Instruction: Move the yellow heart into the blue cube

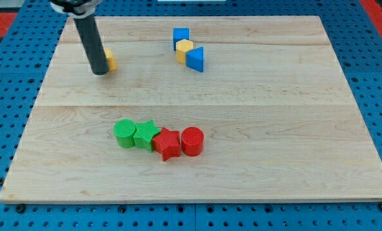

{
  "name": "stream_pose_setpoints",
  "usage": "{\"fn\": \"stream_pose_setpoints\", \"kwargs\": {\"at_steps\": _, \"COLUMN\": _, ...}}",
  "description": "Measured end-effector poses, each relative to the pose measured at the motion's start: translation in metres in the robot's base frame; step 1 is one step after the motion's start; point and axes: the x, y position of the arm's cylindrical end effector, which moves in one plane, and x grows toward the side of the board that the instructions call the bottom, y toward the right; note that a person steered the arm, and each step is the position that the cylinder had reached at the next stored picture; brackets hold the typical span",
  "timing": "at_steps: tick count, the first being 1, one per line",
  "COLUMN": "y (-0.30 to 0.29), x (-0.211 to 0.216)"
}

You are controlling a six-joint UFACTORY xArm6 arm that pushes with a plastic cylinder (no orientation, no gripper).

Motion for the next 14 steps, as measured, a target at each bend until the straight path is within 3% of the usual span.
{"fn": "stream_pose_setpoints", "kwargs": {"at_steps": 1, "y": 0.03, "x": -0.042}}
{"fn": "stream_pose_setpoints", "kwargs": {"at_steps": 2, "y": 0.113, "x": -0.075}}
{"fn": "stream_pose_setpoints", "kwargs": {"at_steps": 3, "y": 0.148, "x": -0.084}}
{"fn": "stream_pose_setpoints", "kwargs": {"at_steps": 7, "y": 0.148, "x": -0.089}}
{"fn": "stream_pose_setpoints", "kwargs": {"at_steps": 8, "y": 0.122, "x": -0.086}}
{"fn": "stream_pose_setpoints", "kwargs": {"at_steps": 9, "y": 0.077, "x": -0.111}}
{"fn": "stream_pose_setpoints", "kwargs": {"at_steps": 10, "y": 0.004, "x": -0.124}}
{"fn": "stream_pose_setpoints", "kwargs": {"at_steps": 11, "y": -0.015, "x": -0.077}}
{"fn": "stream_pose_setpoints", "kwargs": {"at_steps": 13, "y": 0.125, "x": -0.068}}
{"fn": "stream_pose_setpoints", "kwargs": {"at_steps": 14, "y": 0.129, "x": -0.067}}
